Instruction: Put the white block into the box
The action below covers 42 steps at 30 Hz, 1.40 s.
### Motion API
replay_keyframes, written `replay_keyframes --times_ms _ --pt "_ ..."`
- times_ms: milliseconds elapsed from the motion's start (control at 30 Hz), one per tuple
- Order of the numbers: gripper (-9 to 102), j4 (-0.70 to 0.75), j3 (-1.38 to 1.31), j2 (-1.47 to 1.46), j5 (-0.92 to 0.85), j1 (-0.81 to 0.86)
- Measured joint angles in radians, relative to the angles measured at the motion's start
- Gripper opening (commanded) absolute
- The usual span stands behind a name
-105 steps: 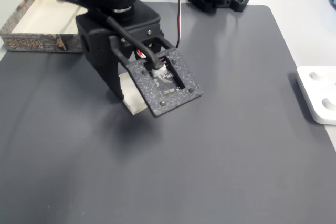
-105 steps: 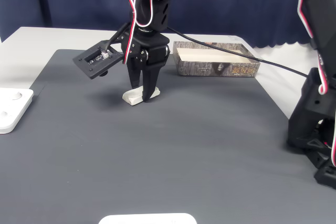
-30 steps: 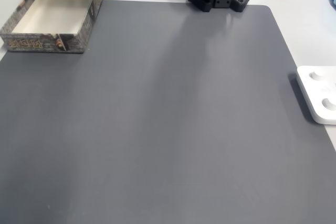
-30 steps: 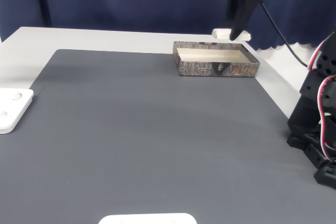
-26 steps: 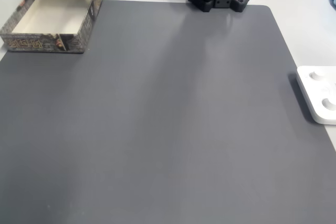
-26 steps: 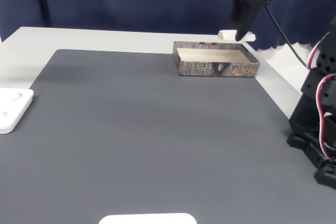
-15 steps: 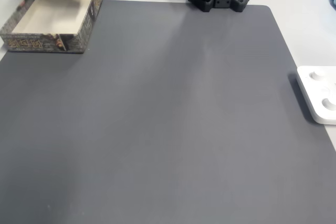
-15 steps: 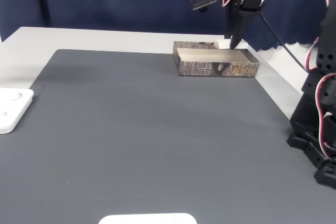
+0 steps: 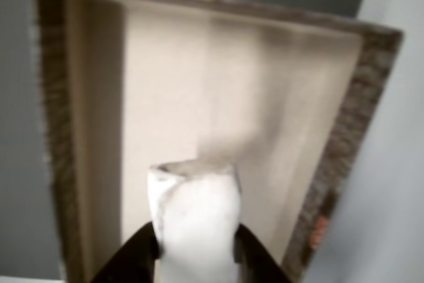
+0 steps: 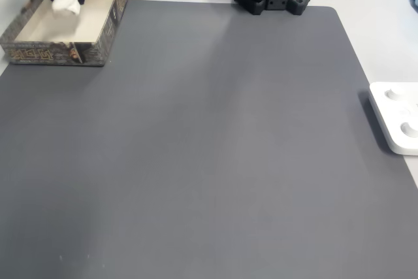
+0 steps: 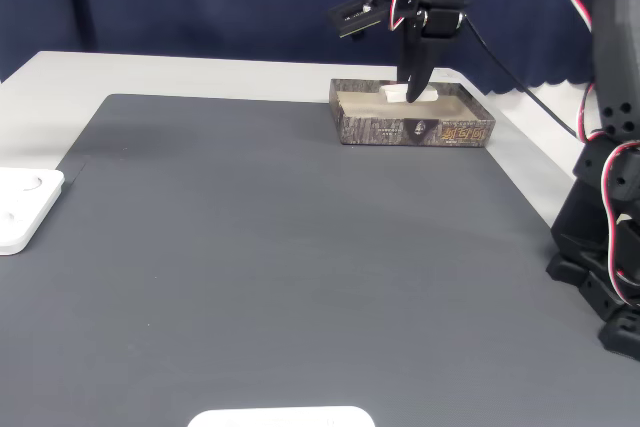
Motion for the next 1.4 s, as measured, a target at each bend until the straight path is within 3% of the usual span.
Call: replay_keyframes --times_ms 1400 --pt "1 -0.023 -0.095 -0.155 -0.035 -0.029"
